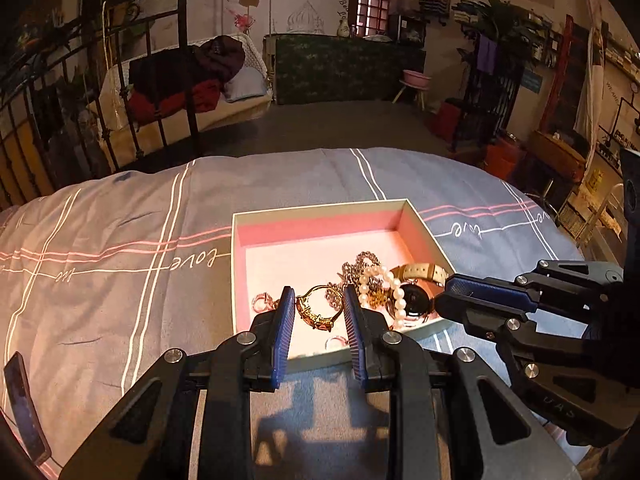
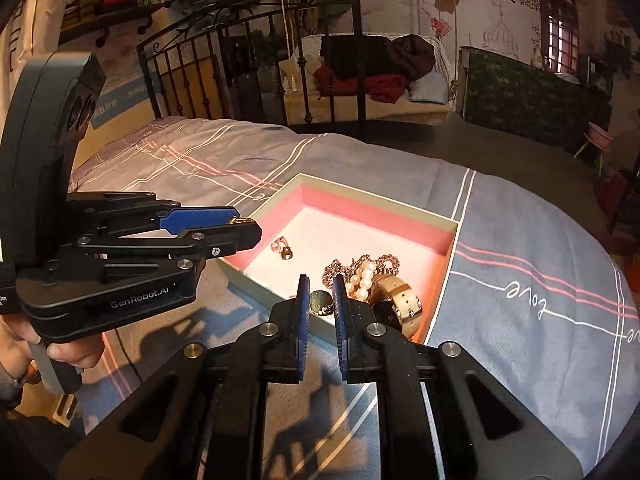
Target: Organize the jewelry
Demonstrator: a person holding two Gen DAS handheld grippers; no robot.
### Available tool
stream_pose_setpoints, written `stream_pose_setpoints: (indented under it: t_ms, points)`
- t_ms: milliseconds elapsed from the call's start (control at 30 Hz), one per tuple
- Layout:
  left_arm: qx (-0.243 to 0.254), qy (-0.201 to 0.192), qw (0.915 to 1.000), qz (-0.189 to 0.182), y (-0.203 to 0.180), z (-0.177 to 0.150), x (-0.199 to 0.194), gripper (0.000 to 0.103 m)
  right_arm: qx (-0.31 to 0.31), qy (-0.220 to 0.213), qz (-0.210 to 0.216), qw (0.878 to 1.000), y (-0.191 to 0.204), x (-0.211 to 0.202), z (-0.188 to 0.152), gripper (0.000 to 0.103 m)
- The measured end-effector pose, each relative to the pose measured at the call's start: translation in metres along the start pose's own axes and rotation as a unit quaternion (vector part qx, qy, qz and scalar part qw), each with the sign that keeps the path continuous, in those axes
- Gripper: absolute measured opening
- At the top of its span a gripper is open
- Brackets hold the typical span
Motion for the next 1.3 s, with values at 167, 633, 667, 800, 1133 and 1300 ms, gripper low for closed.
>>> stream_pose_setpoints:
  t_ms: [167,633,667,800,1133,1300]
  points:
    - [-0.009,0.013,0.9999,-0.002,0.001,0.009,0.018,0.025,0.009,0.007,-0.007,1.0,-0.01,0.016,0.012,0.013]
    - [-0.029,0.053,0.9981,-0.015,0.009,0.005,0.052,0.025,0.004,0.037,-0.02,0.999,-0.02,0.047,0.008,0.013]
    - [-0.028,0.054,0.998,-0.015,0.008,0.005,0.053,0.025,0.004,0.04,-0.02,0.999,-0.02,0.048,0.007,0.013]
    - [-0.039,0.063,0.997,-0.021,0.01,0.007,0.059,0.025,0.0,0.044,-0.023,0.999,-0.021,0.052,0.006,0.013]
    - [-0.069,0.029,0.9972,-0.006,0.024,0.023,0.036,0.096,-0.031,0.029,-0.047,0.998,-0.012,0.037,-0.01,0.097]
    - [-0.027,-0.031,0.9982,0.043,0.01,0.018,-0.008,0.096,-0.006,-0.047,-0.099,0.994,-0.008,-0.001,-0.006,0.097]
Point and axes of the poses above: each gripper's, at about its wrist camera, not at the fingertips, and x roughly the way its jaws point, y to its left, z to its top, the point moved 8 cm from there along x, roughly the way its jaws point, and after that the axes turned 8 degrees about x, right-handed, at the moved point
